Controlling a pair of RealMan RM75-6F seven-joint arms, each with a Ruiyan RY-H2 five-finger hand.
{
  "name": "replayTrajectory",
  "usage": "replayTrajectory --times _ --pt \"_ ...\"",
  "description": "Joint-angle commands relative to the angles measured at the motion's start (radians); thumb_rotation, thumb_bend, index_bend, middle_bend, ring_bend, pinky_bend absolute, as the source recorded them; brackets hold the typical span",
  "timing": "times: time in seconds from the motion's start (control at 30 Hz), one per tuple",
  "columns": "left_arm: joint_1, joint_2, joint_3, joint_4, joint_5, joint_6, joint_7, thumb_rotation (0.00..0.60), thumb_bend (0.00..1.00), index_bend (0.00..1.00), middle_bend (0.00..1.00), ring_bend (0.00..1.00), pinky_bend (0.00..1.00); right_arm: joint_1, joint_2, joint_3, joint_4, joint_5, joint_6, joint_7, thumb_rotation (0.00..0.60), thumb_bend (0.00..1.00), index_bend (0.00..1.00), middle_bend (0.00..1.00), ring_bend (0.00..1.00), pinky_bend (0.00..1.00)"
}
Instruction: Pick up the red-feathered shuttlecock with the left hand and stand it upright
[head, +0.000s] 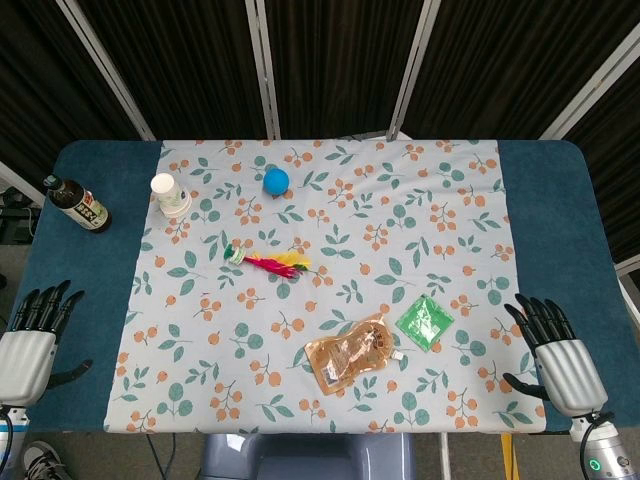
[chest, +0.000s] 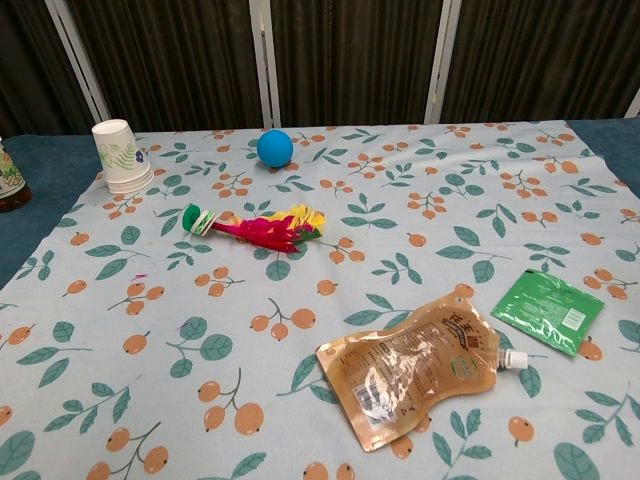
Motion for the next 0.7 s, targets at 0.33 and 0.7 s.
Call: replayTrajectory --times 0.33,0.7 --pt "-0.002 0.002 0.001 -0.003 -0.008 -0.011 -0.001 0.600 0.11 0.09 0.00 0.00 0.00 0.000 -0.001 0.001 -0.001 0.002 0.000 -0.002 0.600 0.02 0.08 0.00 0.00 0.00" --pt "-0.036 -0.002 -0.018 -0.026 -0.007 -0.043 0.049 0.600 0.14 0.12 0.00 0.00 0.00 -0.002 -0.002 0.001 -0.005 0.006 -0.001 -0.006 0.600 0.02 0.08 0.00 0.00 0.00"
